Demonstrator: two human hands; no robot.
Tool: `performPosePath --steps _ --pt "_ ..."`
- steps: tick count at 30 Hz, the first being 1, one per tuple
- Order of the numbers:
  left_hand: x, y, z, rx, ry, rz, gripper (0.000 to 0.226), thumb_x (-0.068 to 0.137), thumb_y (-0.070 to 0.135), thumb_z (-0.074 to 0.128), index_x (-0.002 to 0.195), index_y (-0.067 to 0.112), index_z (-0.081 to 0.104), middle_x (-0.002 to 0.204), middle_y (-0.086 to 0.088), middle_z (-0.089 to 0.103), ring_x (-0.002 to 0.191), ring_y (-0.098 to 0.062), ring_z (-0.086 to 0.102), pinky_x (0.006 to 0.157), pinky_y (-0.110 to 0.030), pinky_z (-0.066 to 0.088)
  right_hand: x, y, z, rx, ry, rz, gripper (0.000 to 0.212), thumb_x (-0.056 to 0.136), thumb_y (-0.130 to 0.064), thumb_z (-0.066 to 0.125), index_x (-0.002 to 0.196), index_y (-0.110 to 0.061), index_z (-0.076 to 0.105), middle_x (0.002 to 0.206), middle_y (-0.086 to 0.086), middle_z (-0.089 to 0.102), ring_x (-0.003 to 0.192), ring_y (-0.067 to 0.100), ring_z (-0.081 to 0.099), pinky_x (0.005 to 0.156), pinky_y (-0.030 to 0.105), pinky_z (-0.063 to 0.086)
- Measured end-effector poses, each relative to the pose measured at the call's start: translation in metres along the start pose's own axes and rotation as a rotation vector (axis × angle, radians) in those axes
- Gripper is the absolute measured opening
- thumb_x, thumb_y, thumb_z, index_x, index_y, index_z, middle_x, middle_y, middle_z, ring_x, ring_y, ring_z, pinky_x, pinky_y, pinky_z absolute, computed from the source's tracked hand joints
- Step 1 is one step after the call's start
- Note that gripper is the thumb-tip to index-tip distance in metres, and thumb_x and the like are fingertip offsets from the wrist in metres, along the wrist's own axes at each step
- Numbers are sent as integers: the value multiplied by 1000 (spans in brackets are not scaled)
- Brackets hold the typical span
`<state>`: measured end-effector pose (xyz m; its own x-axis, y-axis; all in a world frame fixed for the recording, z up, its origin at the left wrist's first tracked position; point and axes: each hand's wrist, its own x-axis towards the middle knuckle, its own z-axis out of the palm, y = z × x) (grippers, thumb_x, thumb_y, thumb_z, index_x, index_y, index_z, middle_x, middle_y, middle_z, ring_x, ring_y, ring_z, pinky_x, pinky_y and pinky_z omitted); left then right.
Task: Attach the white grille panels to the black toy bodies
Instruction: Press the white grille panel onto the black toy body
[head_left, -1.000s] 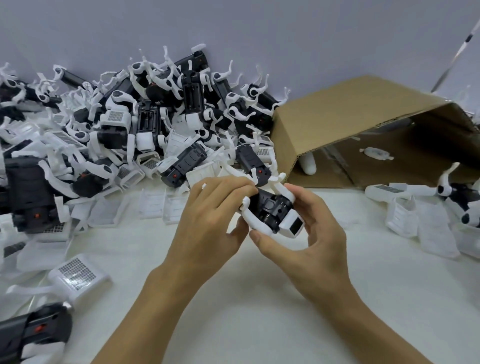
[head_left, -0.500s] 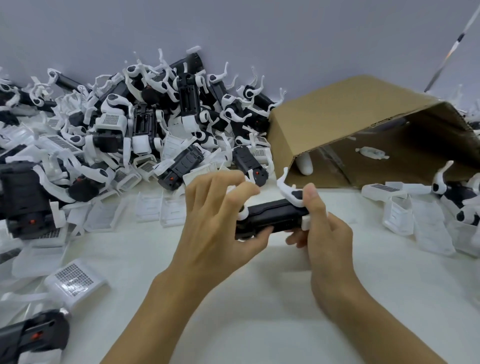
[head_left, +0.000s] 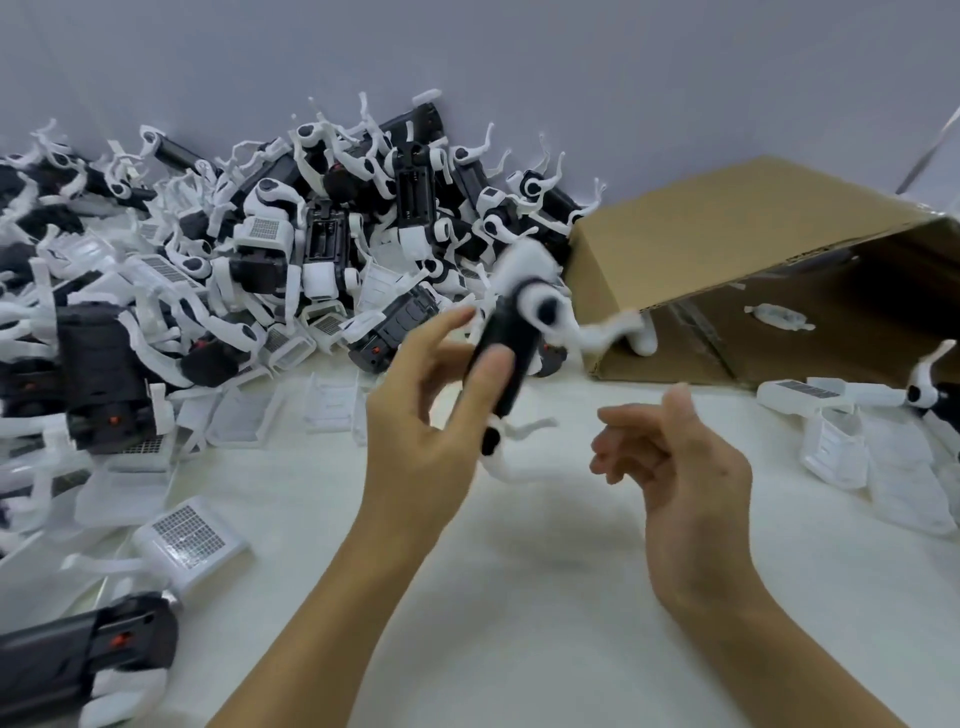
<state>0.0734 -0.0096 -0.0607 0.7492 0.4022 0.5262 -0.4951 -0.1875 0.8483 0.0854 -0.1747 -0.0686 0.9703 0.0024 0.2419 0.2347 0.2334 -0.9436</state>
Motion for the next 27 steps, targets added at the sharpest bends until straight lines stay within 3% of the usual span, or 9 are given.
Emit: performPosePath --steps 2,3,6,8,15,19,27 --pt "4 4 1 -277 47 -250 16 96 34 61 103 25 72 93 -9 73 86 -22 66 76 -38 55 -3 4 0 -130 -25 -86 29 74 -55 71 87 -29 78 82 0 72 75 13 67 65 23 51" --pt "5 6 1 -414 35 -374 24 97 37 58 102 21 74 99 -18 73 88 -25 66 74 -36 57 -4 5 1 -187 -62 -129 28 73 -50 73 96 -34 75 92 -4 72 83 10 68 68 22 52" --pt "4 14 5 -681 -24 -626 35 98 34 50 104 13 77 98 -21 73 81 -23 70 66 -26 58 -8 8 2 -384 -245 -336 48 73 -44 80 117 -42 61 121 -8 60 112 19 62 78 25 54" --pt "-2 14 9 -720 -71 -701 37 98 33 49 111 7 72 97 -18 72 80 -23 69 67 -26 58 -10 12 2 -459 -319 -463 48 74 -39 82 119 -37 63 126 0 54 119 21 58 82 26 53" --pt "-13 15 22 -702 -143 -758 34 103 32 44 112 8 66 97 -14 68 78 -24 66 76 -33 54 -8 17 0 -482 -256 -469 33 73 -15 83 97 -32 68 114 4 52 117 16 58 90 16 47" --pt "-14 17 23 -678 -139 -723 31 105 28 42 105 11 67 92 -12 69 73 -21 67 61 -26 56 -9 17 1 -472 -277 -452 37 75 -17 81 103 -37 65 116 0 50 119 12 55 84 19 50" --pt "-15 19 23 -700 -142 -737 33 107 28 39 108 7 64 89 -12 68 67 -18 65 56 -25 54 -10 17 1 -432 -302 -434 31 76 -13 79 96 -33 66 118 3 49 117 20 55 81 27 52"
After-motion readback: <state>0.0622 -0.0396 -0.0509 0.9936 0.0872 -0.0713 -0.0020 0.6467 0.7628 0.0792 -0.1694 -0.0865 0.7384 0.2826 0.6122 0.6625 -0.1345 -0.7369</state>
